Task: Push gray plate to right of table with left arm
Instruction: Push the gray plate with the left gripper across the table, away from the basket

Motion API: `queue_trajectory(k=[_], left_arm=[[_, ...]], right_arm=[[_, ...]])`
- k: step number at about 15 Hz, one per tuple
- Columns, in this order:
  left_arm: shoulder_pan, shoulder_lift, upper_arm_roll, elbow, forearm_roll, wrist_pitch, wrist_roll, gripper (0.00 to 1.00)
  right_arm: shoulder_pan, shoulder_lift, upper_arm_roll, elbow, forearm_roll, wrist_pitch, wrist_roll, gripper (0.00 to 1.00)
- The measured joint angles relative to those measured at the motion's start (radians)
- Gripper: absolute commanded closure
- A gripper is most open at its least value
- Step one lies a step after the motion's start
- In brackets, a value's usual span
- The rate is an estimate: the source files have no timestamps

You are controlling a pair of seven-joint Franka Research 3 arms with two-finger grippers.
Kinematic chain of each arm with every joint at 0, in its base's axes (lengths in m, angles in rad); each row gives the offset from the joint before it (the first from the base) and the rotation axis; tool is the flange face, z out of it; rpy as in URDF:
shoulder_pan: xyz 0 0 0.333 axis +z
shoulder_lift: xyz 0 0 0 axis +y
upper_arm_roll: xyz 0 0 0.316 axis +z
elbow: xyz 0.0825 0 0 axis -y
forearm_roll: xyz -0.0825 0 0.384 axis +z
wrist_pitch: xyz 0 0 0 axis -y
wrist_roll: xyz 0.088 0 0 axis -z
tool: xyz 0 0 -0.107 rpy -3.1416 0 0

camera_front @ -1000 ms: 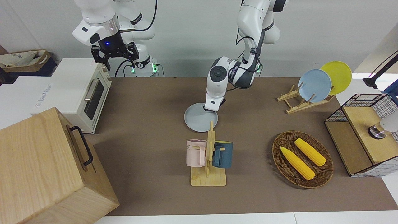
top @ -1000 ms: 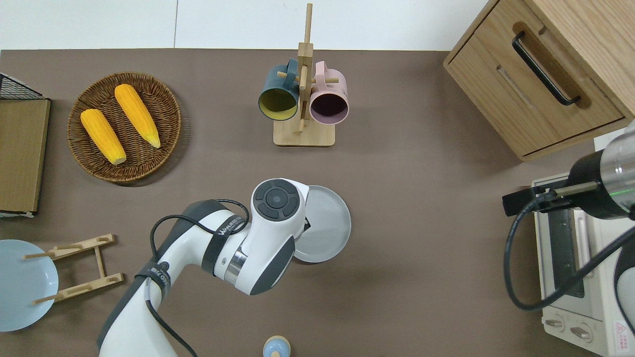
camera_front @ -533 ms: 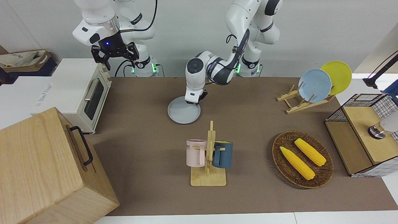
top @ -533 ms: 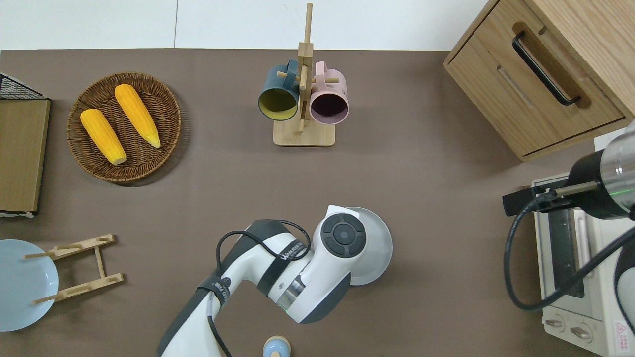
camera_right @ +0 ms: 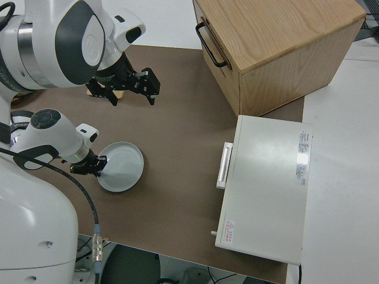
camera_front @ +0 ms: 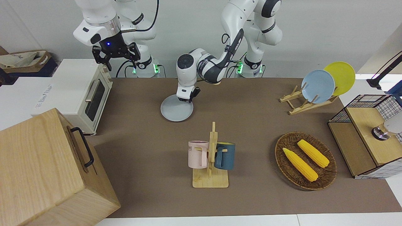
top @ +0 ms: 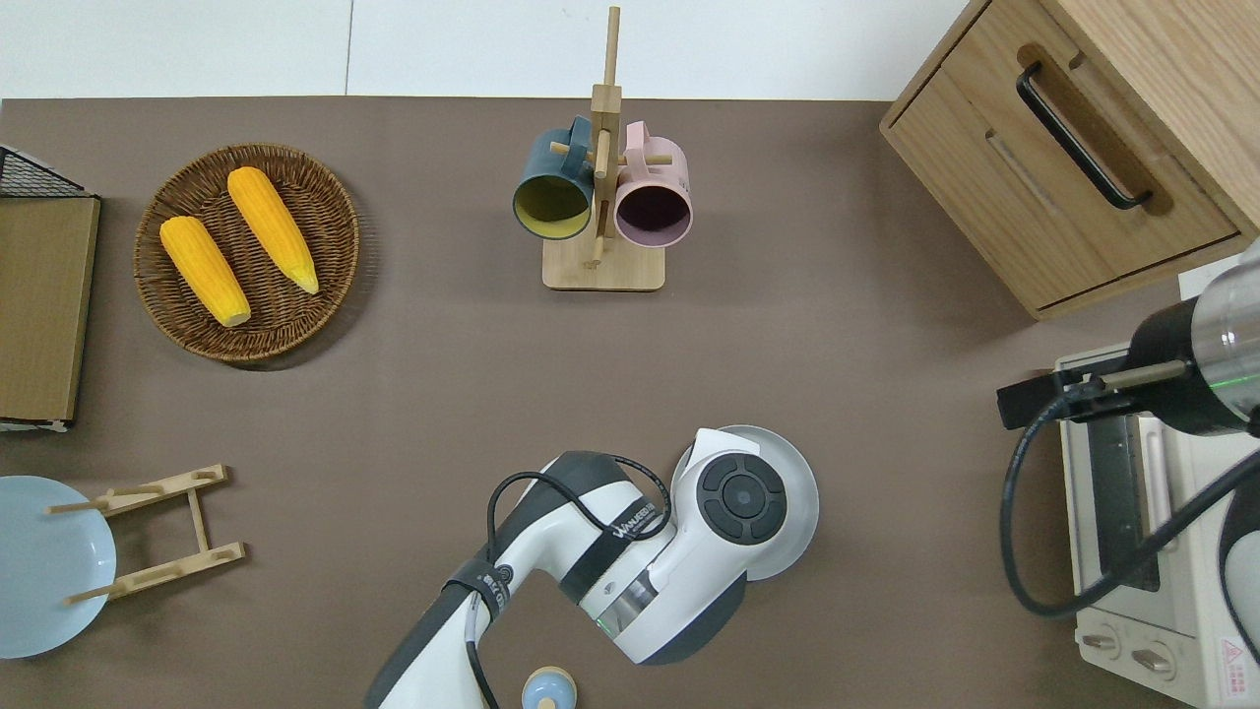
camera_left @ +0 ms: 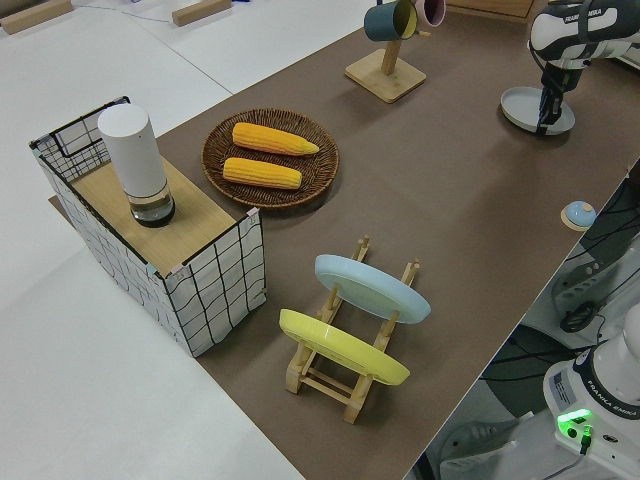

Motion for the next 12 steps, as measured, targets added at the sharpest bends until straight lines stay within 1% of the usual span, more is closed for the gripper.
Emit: queue_trajectory(k=[1, 2, 4, 6, 9, 12], left_arm=[[0.000, 0.003, 0.002, 0.001, 0.002, -0.001, 0.017, 0.03], [0.001, 0.005, 0.005, 0.005, 0.002, -0.013, 0.051, 0.01], [0.005, 0.006, 0.013, 0.031, 0.001, -0.082, 0.113, 0.00], [0.014, 0.005, 0.023, 0.085, 0.001, -0.167, 0.146, 0.00], [0.044, 0.005, 0.021, 0.148, 0.001, -0.243, 0.184, 0.00], [0.056, 0.000, 0.021, 0.177, 0.001, -0.298, 0.227, 0.00]], right_arm=[[0.000, 0.000, 0.000, 0.000, 0.000, 0.000, 0.000, 0.017], [0.000, 0.000, 0.000, 0.000, 0.000, 0.000, 0.000, 0.017], [0.000, 0.000, 0.000, 0.000, 0.000, 0.000, 0.000, 0.017], [0.000, 0.000, 0.000, 0.000, 0.000, 0.000, 0.000, 0.017], [0.000, 0.000, 0.000, 0.000, 0.000, 0.000, 0.000, 0.017], [0.000, 0.000, 0.000, 0.000, 0.000, 0.000, 0.000, 0.017]])
